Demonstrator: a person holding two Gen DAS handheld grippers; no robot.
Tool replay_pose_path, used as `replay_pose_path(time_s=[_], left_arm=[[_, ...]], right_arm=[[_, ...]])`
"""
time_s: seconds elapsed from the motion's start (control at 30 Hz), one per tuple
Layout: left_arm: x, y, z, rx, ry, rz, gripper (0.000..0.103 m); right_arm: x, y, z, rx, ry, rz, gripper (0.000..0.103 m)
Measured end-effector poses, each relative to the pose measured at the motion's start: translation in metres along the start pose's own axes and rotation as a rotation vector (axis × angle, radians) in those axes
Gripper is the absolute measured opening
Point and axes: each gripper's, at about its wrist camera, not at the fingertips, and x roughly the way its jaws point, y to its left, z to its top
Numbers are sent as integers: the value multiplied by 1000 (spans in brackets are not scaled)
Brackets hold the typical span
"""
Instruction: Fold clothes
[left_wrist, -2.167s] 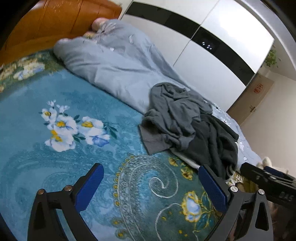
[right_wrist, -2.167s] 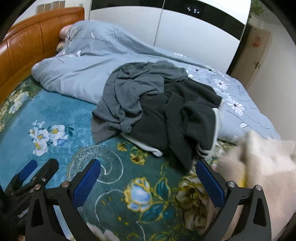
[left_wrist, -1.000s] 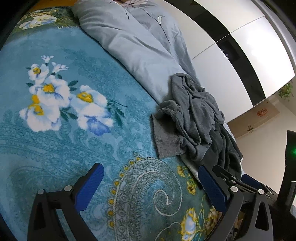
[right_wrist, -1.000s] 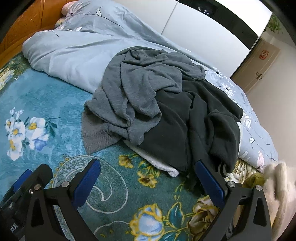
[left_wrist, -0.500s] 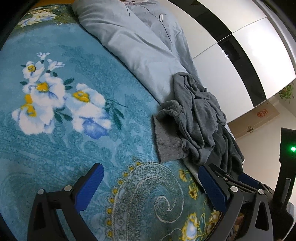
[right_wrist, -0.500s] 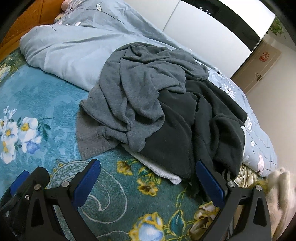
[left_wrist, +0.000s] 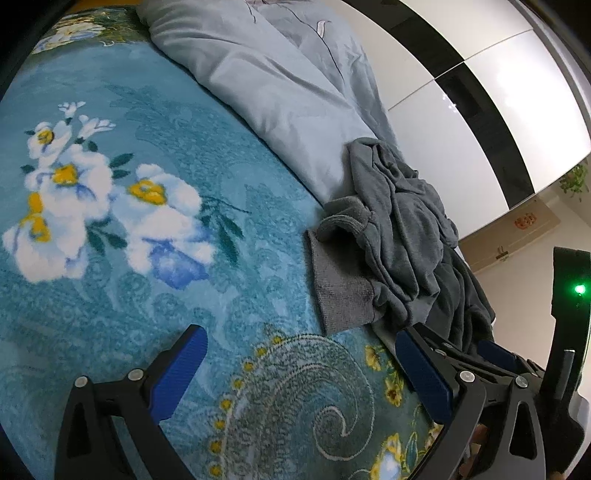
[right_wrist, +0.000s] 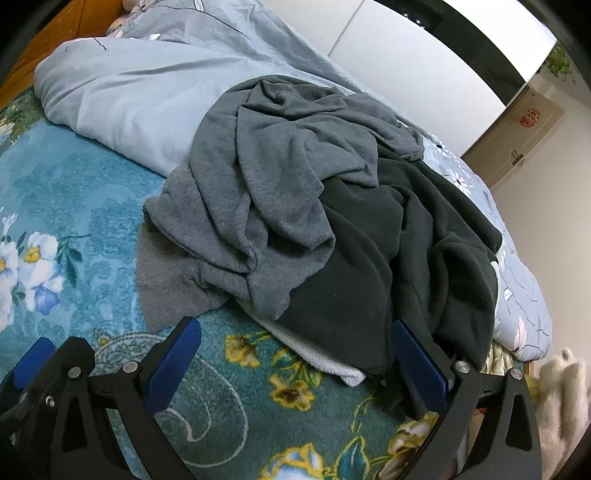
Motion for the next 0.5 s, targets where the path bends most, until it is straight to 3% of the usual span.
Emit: replay_pose_path(time_s=[0.17,0.3,0.5], left_arm=[[0,3,2,-3,-4,2,103],[1,7,4,-20,-7,4,103],[1,13,7,-46,-12,5,103]], right_arm=[[1,0,16,-47,-49,22,102],[-3,-13,48,-12,-111,43,102],[29,-12,99,130,-33,201,102]])
